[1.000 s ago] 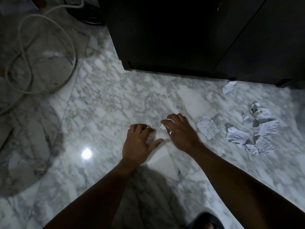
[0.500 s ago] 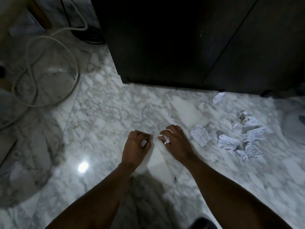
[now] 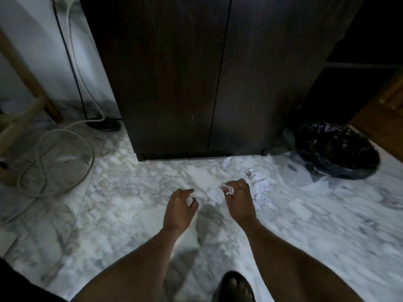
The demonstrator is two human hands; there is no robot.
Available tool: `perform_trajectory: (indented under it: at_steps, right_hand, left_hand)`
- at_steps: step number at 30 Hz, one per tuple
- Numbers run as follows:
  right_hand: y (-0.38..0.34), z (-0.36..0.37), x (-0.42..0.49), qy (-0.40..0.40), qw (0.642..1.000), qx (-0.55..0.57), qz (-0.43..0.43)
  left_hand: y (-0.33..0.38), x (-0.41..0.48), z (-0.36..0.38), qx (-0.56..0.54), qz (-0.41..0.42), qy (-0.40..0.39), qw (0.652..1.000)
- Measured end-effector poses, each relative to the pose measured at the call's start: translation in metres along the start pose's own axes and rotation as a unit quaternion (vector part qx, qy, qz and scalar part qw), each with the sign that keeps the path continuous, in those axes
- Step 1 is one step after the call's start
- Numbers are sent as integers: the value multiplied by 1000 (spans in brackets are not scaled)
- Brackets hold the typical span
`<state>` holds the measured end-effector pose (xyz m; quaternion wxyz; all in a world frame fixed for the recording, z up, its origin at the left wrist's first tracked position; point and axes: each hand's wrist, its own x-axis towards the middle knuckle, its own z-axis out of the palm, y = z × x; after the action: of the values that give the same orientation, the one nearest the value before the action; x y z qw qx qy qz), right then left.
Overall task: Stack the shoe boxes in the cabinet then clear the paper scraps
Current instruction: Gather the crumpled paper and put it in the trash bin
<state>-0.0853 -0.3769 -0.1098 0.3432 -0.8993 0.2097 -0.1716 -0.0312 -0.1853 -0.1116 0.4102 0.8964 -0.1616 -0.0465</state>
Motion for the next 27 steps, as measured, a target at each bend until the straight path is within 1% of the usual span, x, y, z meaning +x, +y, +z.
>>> perform_trajectory:
  at_steps: [4, 8, 10, 12, 14, 18, 21, 23, 27]
  right_hand:
    - [-16, -76, 25, 78, 997, -19, -19]
    - [-23, -154, 44, 121, 987, -99, -37]
    - [-26, -196, 55, 134, 981, -133, -33]
    - [-26, -236, 67, 155, 973, -167, -29]
    - [-25, -274, 80, 178, 963, -200, -19]
    - [3, -338, 103, 208, 949, -237, 4]
    - [42, -367, 120, 187, 950, -251, 25]
    - [70, -374, 134, 174, 955, -238, 38]
    - [134, -356, 165, 189, 969, -135, 89]
  left_hand:
    - [68, 17, -12, -40, 50, 29, 998]
    - [120, 24, -9, -92, 99, 42, 990]
    - [139, 29, -4, -93, 123, 26, 988]
    - [158, 40, 7, -92, 130, 11, 987]
    - [186, 54, 23, -113, 141, -3, 984]
    - [262, 81, 73, -116, 216, -61, 968]
    - [317, 104, 120, -121, 235, -73, 962]
    - [348, 119, 152, -125, 244, -73, 959]
    - [381, 154, 212, -111, 276, -90, 951]
